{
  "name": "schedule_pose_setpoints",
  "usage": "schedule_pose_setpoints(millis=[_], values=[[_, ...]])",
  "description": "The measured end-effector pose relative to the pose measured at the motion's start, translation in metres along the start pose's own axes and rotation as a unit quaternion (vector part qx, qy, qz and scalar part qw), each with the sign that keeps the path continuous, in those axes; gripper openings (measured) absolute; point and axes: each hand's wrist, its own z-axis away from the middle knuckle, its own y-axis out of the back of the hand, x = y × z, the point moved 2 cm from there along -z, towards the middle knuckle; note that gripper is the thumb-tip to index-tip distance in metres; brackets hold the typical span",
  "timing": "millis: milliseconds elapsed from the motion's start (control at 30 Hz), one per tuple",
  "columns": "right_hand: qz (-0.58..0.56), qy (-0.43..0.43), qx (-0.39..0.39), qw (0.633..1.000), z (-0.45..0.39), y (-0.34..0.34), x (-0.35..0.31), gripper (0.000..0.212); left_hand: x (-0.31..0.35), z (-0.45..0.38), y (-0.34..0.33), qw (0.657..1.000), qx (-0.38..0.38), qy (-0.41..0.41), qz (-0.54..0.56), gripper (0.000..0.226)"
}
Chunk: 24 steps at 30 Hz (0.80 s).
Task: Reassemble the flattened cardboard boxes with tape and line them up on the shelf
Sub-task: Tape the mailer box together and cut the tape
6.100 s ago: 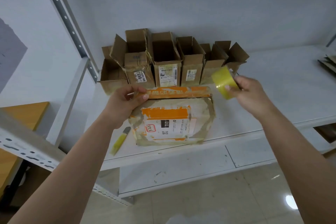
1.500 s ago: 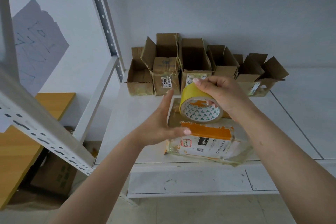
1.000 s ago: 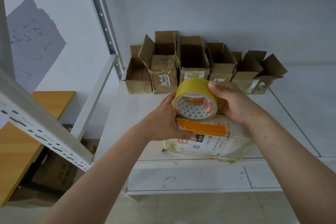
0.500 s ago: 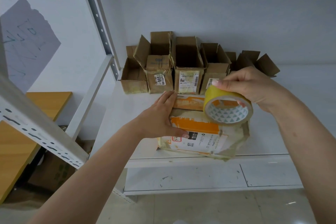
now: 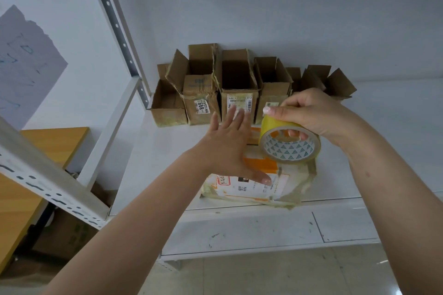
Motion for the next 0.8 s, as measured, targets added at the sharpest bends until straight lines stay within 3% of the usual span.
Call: schedule_pose_setpoints(millis=[100, 233, 400, 633, 800], values=[[-0.051, -0.006, -0.01, 0.999, 0.002, 0.005, 0.013, 0.06, 0.009, -0.008, -0.006, 1.0, -0.013, -0.002, 0.002, 0.142], [-0.212, 0.001, -0.05, 0.976, 0.012, 0.003, 0.041, 0.032, 0.007, -0.009, -0.016, 1.0, -0.01, 0.003, -0.015, 0.14], [-0.299, 0.015, -0.045, 0.953, 0.011, -0.004, 0.051, 0.046, 0.007, -0.011, -0.016, 1.0, -0.017, -0.007, -0.023, 0.129], [-0.076, 0.045, 0.037, 0.995, 0.011, 0.031, 0.023, 0.056, 0.005, -0.014, -0.018, 0.999, -0.029, 0.005, -0.045, 0.133], [0.156, -0.06, 0.075, 0.983, 0.026, 0.075, 0.049, 0.045, 0.003, -0.015, -0.02, 0.999, -0.025, 0.004, -0.048, 0.135]])
